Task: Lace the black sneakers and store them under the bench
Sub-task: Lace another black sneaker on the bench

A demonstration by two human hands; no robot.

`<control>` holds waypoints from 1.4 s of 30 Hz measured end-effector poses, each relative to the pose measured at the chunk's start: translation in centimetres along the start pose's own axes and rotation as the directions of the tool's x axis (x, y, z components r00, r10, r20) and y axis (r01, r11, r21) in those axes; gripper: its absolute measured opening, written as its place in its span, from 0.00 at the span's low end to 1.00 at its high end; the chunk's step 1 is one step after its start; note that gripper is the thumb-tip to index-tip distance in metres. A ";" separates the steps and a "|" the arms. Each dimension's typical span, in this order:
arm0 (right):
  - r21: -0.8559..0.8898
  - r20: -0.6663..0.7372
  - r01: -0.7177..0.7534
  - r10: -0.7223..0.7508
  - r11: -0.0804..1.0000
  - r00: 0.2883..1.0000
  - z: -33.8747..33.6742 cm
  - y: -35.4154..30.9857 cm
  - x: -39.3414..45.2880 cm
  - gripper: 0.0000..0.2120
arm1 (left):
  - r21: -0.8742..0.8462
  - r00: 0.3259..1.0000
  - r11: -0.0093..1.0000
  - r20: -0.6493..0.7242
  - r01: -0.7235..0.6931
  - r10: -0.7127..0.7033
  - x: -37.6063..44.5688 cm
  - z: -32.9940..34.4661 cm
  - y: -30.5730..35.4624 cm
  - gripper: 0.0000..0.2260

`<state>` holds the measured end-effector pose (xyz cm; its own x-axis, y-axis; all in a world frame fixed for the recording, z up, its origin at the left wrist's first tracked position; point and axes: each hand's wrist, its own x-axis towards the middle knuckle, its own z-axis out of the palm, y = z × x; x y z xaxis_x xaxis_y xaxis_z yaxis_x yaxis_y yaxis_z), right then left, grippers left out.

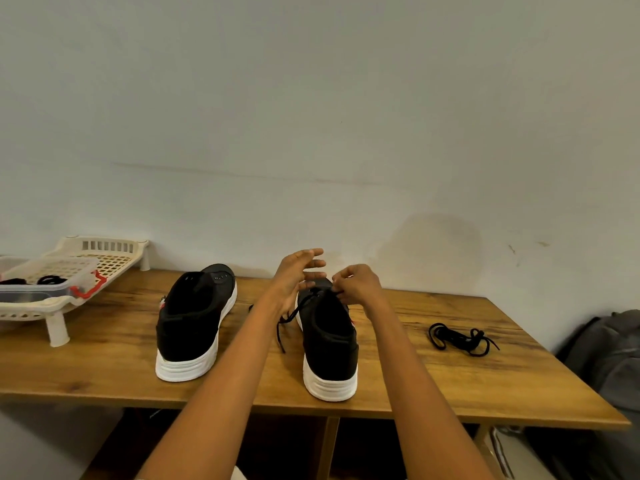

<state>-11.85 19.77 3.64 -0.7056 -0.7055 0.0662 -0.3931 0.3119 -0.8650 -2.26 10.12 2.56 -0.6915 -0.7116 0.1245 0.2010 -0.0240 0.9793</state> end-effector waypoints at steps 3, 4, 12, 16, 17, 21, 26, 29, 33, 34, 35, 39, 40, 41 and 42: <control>-0.027 0.025 0.051 -0.051 0.998 0.998 0.1 -0.1 0.3 0.07 | 0.248 0.997 0.969 -0.073 0.017 0.001 0.1 0.1 -0.3 0.09; 0.028 0.028 0.061 -0.062 0.998 0.998 0.3 0.0 0.3 0.07 | 0.336 0.998 0.942 -0.061 0.010 0.011 0.1 0.1 -0.4 0.09; 0.560 -0.223 0.091 0.044 0.824 0.974 1.4 -0.3 1.0 0.11 | 0.667 0.994 0.742 0.108 -0.067 -0.008 0.3 -0.6 -1.0 0.07; 0.649 -0.302 0.236 -0.040 0.723 0.952 0.9 -1.5 1.0 0.10 | 0.656 0.996 0.750 0.046 -0.085 0.073 0.5 -0.4 -1.0 0.07; 0.630 -0.295 0.227 -0.042 0.742 0.955 0.9 -1.4 1.0 0.09 | 0.634 0.993 0.767 0.009 -0.097 0.118 0.4 -0.1 -0.7 0.07; 0.291 -0.169 0.124 -0.076 0.949 0.983 0.2 0.1 0.4 0.08 | 0.200 0.956 0.967 -0.215 -0.158 0.200 -0.2 0.9 1.6 0.08; -0.176 0.163 0.288 -0.261 0.941 0.951 0.4 0.6 -0.4 0.12 | 0.045 0.956 0.988 -0.247 -0.149 0.155 -0.4 1.3 2.2 0.11; -0.203 -0.009 0.340 -0.349 0.918 0.937 0.9 0.0 -0.4 0.08 | 0.125 0.957 0.975 -0.206 -0.183 0.206 -0.2 1.1 1.5 0.11; 0.192 -0.315 0.369 -0.299 0.910 0.901 0.3 -2.0 -0.5 0.06 | 0.374 0.987 0.916 -0.010 -0.145 0.160 0.0 -0.1 -0.4 0.15; 0.274 -0.352 0.368 -0.263 0.889 0.898 0.1 -2.5 -0.6 0.05 | 0.429 0.990 0.892 0.056 -0.142 0.131 0.1 -0.3 -0.9 0.14; 0.345 -0.373 0.367 -0.232 0.864 0.898 -0.2 -2.9 -0.6 0.04 | 0.463 0.988 0.874 0.114 -0.148 0.107 0.0 -0.4 -1.2 0.14; 0.521 -0.438 0.358 -0.117 0.775 0.891 -0.8 -2.9 -0.4 0.05 | 0.467 0.973 0.862 0.203 -0.198 0.114 -0.6 -0.7 -0.6 0.12; 0.554 -0.431 0.339 -0.087 0.760 0.898 -0.9 -2.5 -0.2 0.07 | 0.479 0.971 0.850 0.192 -0.218 0.141 -0.6 -0.6 -0.3 0.11; 0.575 -0.400 0.311 -0.072 0.757 0.914 -1.1 -2.2 -0.1 0.08 | 0.483 0.970 0.843 0.168 -0.237 0.176 -0.7 -0.5 0.0 0.11; 0.568 -0.343 0.272 -0.077 0.777 0.936 -1.2 -1.7 0.0 0.10 | 0.469 0.968 0.847 0.122 -0.250 0.219 -0.6 -0.2 0.3 0.11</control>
<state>-11.94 20.00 5.72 -0.8326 -0.4660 0.2992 -0.1622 -0.3114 -0.9363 -1.65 10.36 2.80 -0.7104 -0.6082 0.3541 0.0178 0.4874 0.8730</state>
